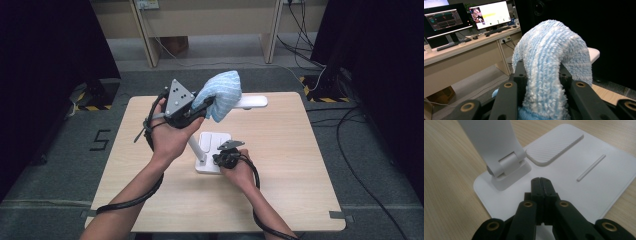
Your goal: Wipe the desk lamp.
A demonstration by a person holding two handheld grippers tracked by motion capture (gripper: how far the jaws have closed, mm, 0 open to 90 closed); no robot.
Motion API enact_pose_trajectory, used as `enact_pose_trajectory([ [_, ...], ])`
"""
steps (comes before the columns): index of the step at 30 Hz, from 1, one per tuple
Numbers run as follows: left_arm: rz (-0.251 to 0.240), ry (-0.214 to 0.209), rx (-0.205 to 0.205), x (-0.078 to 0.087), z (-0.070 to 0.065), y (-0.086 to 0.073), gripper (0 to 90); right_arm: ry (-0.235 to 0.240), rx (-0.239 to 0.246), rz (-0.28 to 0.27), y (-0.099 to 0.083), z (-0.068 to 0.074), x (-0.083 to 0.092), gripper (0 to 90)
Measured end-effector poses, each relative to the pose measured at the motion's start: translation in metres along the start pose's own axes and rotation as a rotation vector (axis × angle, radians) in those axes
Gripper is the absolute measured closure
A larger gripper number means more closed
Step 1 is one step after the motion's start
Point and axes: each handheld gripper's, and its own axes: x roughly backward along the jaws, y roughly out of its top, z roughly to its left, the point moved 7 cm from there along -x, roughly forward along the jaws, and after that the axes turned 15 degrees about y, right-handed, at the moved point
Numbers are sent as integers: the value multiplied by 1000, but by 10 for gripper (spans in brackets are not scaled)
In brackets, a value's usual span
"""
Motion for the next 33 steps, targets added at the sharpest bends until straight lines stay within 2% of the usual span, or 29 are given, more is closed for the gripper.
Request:
enact_pose_trajectory([
  [33,2,-9,-2,-9,-17,4,694,0,-2,-2,0,0,0,900],
])
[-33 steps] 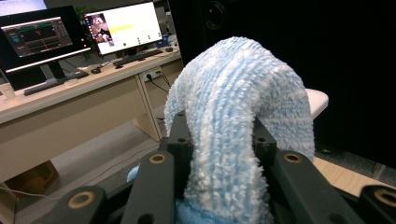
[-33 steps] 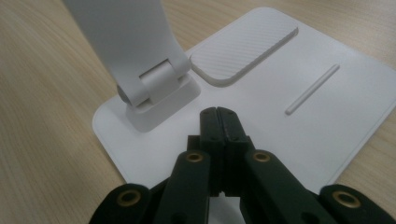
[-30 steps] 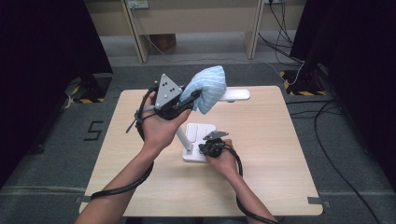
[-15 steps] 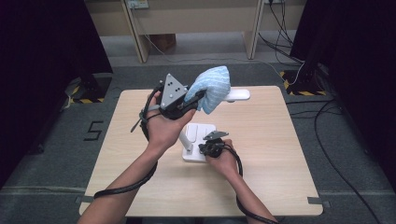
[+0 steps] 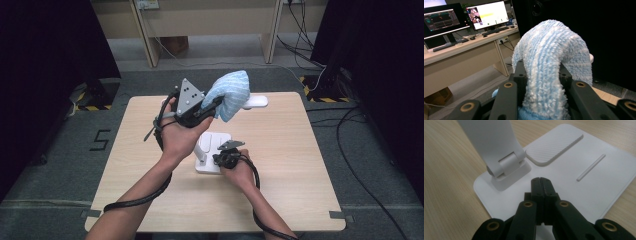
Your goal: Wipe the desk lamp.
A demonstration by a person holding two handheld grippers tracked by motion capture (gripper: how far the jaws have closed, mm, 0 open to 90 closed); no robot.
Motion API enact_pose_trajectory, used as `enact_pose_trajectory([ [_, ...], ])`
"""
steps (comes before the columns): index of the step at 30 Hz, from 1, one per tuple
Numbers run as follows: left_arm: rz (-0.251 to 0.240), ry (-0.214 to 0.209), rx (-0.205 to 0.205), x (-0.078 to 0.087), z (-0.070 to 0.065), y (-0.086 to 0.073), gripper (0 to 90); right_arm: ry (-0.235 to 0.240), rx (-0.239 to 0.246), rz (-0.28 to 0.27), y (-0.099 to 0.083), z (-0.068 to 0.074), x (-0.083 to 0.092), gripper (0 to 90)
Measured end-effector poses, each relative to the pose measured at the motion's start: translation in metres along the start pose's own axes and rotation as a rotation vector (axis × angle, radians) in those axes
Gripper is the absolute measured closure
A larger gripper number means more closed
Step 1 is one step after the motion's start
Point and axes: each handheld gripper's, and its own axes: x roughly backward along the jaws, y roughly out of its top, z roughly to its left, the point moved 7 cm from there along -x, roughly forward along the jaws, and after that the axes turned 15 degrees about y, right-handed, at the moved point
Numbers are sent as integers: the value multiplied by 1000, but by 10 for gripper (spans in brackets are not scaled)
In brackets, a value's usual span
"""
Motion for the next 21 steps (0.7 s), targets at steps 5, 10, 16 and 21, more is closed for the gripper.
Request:
enact_pose_trajectory([
  [5,0,-3,-3,-2,-3,1,694,0,0,-1,0,0,0,900],
  [10,-1,-4,-3,-3,-5,2,694,1,0,-2,0,0,0,900],
  [16,4,-5,-1,-4,-7,2,694,0,1,-3,0,0,0,900],
  [21,3,-7,-2,-5,-10,3,693,0,1,-6,0,0,0,900],
])
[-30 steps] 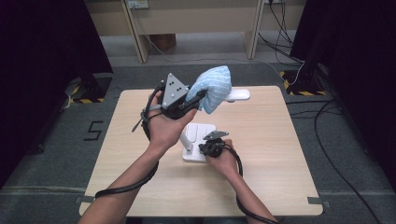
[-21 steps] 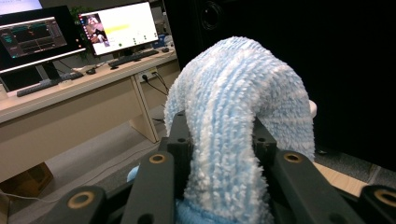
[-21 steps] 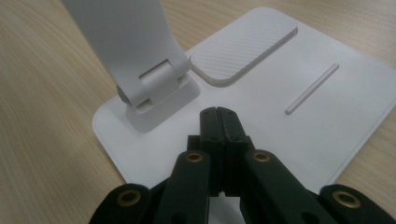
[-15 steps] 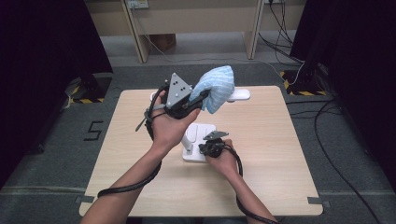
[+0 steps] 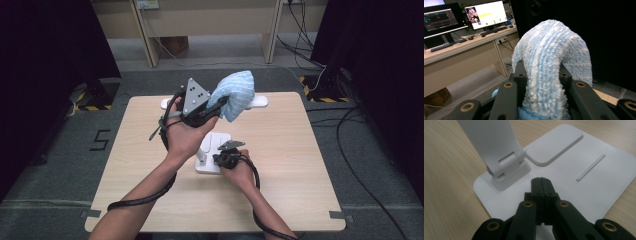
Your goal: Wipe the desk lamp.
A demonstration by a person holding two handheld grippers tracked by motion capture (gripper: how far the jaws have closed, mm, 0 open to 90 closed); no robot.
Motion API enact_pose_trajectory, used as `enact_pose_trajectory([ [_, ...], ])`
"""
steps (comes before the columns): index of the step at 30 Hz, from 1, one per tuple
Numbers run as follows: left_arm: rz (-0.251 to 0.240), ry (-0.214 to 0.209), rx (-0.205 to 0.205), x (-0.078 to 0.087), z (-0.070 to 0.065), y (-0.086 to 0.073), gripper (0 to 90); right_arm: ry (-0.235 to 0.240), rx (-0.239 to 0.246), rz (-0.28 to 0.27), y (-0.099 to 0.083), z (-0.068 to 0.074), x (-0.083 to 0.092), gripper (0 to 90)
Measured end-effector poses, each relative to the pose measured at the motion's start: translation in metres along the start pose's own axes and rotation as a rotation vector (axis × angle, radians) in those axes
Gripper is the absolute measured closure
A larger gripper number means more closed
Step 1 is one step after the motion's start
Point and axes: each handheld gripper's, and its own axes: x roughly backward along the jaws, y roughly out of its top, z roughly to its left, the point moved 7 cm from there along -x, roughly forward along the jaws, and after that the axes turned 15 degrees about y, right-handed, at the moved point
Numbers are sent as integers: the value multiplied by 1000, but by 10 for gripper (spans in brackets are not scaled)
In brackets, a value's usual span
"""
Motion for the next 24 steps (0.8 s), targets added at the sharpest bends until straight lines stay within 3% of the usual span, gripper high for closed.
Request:
enact_pose_trajectory([
  [24,0,-24,-15,-9,-18,5,692,1,2,-1,0,0,0,900],
])
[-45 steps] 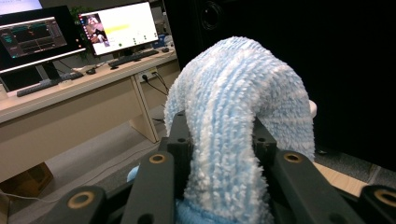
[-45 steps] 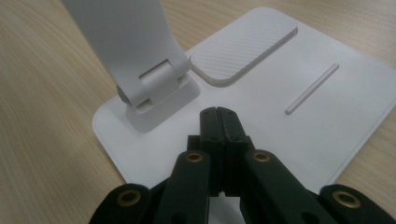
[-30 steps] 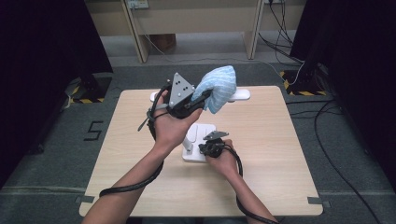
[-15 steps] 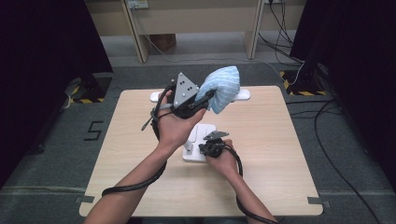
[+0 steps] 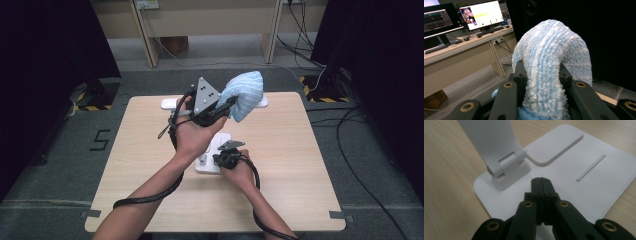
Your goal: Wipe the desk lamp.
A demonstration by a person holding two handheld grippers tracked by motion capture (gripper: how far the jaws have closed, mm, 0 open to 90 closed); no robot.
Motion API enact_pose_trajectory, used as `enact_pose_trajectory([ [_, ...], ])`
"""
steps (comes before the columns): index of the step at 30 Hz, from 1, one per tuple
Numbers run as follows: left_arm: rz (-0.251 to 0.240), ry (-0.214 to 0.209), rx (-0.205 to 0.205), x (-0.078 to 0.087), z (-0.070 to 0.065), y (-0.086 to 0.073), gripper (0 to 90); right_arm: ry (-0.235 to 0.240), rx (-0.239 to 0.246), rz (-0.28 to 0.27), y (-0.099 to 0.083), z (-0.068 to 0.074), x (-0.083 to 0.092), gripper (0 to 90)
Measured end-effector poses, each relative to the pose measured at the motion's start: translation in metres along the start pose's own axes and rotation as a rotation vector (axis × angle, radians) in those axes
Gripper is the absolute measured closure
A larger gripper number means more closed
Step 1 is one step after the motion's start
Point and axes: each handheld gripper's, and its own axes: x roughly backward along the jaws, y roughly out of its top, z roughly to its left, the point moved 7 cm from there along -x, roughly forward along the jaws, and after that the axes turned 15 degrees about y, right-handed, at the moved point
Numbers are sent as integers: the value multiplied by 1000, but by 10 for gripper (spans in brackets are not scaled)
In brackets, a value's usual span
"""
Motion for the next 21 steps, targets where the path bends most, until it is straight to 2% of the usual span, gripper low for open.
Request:
enact_pose_trajectory([
  [21,3,-28,-22,-6,-17,5,692,-2,0,-2,0,0,0,900],
])
